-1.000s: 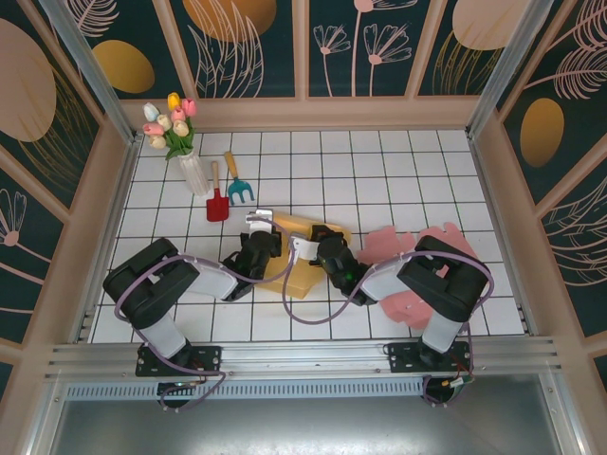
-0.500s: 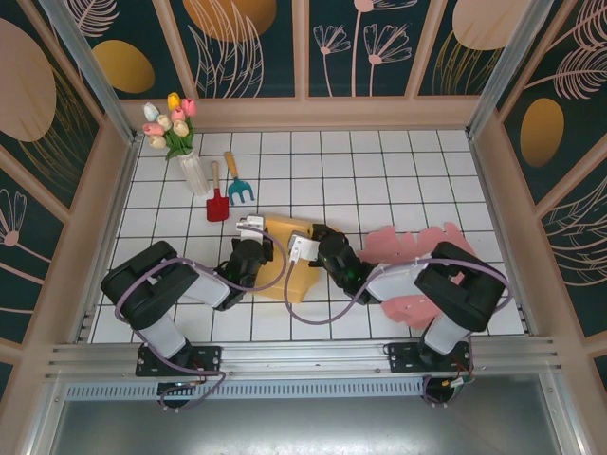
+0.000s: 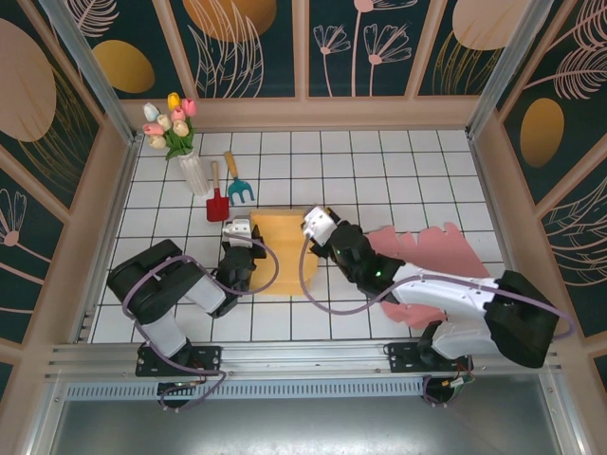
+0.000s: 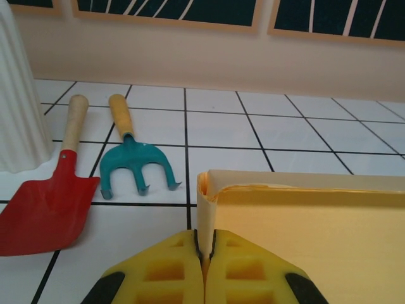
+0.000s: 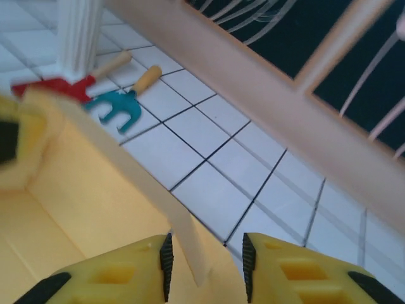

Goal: Fold the paper box

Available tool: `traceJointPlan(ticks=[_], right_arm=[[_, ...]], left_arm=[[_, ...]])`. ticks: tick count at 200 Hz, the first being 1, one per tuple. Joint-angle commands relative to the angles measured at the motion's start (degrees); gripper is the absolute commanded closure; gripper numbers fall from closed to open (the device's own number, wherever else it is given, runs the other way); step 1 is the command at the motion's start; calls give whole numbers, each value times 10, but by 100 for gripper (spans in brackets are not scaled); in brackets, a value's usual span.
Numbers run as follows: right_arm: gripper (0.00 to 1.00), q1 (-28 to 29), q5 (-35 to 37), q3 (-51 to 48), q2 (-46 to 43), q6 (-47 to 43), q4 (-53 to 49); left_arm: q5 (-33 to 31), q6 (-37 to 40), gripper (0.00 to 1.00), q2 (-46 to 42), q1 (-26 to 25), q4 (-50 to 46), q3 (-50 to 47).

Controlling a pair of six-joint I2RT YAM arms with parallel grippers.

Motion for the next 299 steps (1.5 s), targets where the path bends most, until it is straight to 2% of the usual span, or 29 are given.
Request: traceJointPlan(ticks=[1,13,44,76,116,194,224,299], right_arm=[[62,-46,-13,97,0,305,-172],[60,-65,-62,119,14,352,-203],[55,-79,-123,114,33,388,-157],[49,-89,-156,114,52,415,-123],[41,-99,-160,75,54,455,-48],[41,-115,-199,59,141,479,28],[41,-120,-190,30,146,499,62],[41,-122,-254,-3,171,555,141]], left_arm=[[-6,32,100,42,1,106,12],[-3,28,100,57,2,127,13],[7,31,100,94,1,133,36],[9,36,100,120,2,191,27],[9,44,100,128,1,192,29],[5,43,100,160,2,213,34],[4,44,100,164,1,215,35],[13,47,100,171,1,219,37]])
